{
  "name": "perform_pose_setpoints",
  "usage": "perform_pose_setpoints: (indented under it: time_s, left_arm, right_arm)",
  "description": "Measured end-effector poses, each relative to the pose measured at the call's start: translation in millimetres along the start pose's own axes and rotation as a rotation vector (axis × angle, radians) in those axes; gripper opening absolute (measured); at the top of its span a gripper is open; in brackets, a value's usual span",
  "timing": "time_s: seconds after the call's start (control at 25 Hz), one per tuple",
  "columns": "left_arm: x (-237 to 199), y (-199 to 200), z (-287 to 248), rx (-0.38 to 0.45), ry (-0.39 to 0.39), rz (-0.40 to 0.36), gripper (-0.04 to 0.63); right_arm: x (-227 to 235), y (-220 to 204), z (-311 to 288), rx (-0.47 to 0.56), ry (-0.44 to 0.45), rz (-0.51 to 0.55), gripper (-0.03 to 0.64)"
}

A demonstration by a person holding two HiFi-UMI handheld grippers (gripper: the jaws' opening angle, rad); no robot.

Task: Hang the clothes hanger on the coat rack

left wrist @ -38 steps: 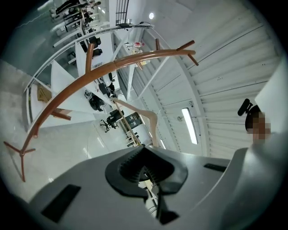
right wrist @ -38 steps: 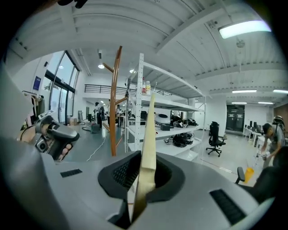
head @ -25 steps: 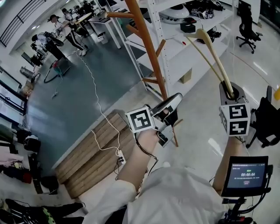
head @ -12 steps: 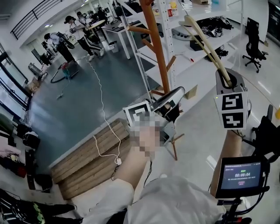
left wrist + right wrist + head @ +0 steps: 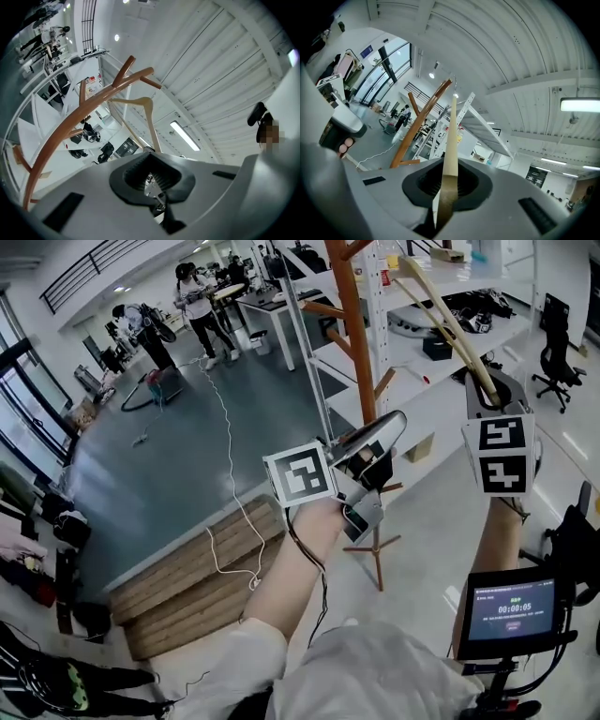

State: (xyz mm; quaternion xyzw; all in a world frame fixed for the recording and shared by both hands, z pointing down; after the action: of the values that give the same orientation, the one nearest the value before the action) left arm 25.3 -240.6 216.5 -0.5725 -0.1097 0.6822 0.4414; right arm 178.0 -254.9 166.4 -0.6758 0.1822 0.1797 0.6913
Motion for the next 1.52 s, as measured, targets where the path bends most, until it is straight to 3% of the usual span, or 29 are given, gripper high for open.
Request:
perform_pose_setpoints:
  time_s: [0.32, 0.84, 1.12, 1.52]
  left_arm:
    - [-17, -6, 5, -0.005, 0.030, 0.009, 0.006]
    - [-51, -10, 18, -0.011, 0.097, 0.021, 0.006]
    - [-13, -5, 2, 0.008, 0.007, 0.014, 0.006]
    - [-28, -2, 18, 0.063, 0.037, 0.044, 0.006]
  right_arm:
    - [-3, 12, -2, 0.021, 0.003, 0.036, 0.044]
    - [-19, -10, -13, -0.017, 0.016, 0.053, 0.044]
    - [-39, -8, -18, -0.030, -0.001, 0.095, 0.044]
    - [-63, -14, -28, -0.034, 0.036, 0.073, 0.044]
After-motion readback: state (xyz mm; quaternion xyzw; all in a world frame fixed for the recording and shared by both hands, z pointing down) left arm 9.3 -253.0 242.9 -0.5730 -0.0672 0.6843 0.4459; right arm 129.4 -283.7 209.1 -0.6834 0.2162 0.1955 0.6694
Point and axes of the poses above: the fingertips, and each gripper's own axes: z backward along the fingers, x to its right, y out of its top, the point moved 2 cm from there along z, backward along the fingers, and after that the axes turned 4 degrees about x, right-handed, at the moved point
